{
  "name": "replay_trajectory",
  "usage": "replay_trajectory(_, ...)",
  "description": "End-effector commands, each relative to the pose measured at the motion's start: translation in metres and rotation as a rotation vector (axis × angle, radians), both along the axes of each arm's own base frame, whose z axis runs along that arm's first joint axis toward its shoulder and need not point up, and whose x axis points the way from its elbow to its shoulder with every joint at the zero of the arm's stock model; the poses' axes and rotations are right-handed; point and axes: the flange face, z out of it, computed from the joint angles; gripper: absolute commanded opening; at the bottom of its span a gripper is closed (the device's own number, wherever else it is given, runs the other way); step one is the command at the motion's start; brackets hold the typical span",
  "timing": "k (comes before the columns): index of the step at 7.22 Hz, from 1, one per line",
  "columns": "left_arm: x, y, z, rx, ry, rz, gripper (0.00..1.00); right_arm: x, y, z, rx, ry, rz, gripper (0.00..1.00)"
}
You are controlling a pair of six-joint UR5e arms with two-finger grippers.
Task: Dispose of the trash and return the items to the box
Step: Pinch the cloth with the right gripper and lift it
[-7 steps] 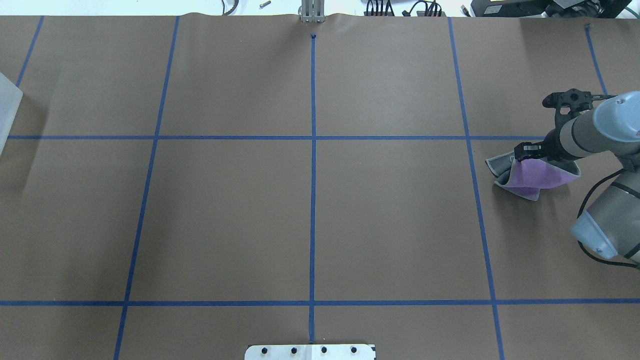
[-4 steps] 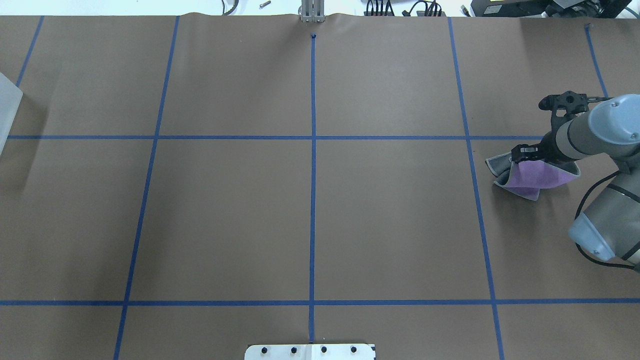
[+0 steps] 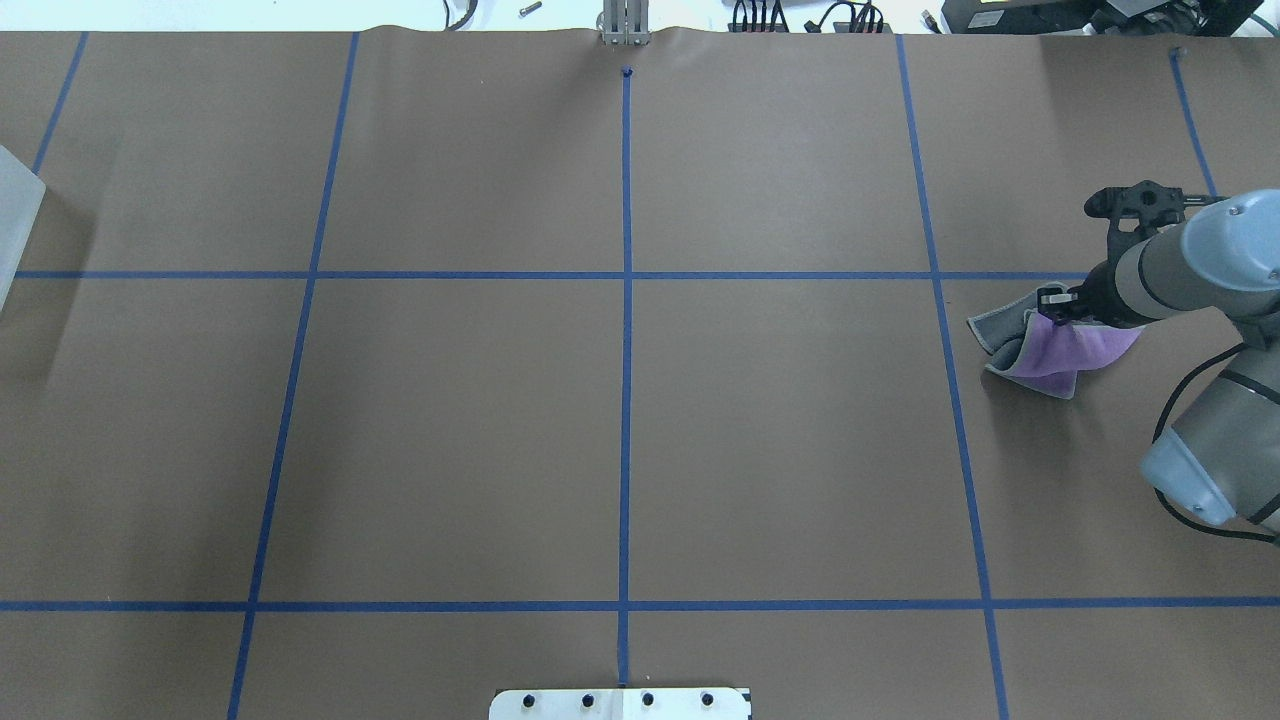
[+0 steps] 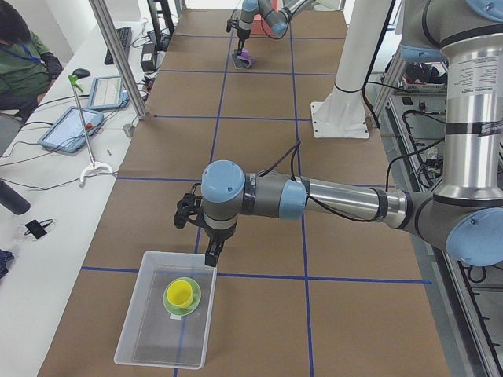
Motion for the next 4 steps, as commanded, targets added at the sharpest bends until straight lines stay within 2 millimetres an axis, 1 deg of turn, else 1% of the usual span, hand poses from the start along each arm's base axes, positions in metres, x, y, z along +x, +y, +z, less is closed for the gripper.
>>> replay_trajectory(1,0.000,0.000,0.001,-0.002,0.001,0.000,0.99,0.050,-0.010,-0.031,-0.020,-0.059,0.037,0.00)
replay_trajectory(2,0.000,0.000,0.001,-0.002,0.001,0.000,0.99,0.082,0.006,-0.040,-0.038,-0.063,0.031,0.00)
replay_trajectory(3,0.000,0.000,0.001,-0.002,0.003,0.000,0.99,0.127,0.016,-0.050,-0.035,-0.037,-0.002,0.00)
replay_trajectory(4,0.000,0.000,0.001,-0.002,0.003,0.000,0.99,0.183,0.021,-0.058,-0.036,-0.007,-0.039,0.00)
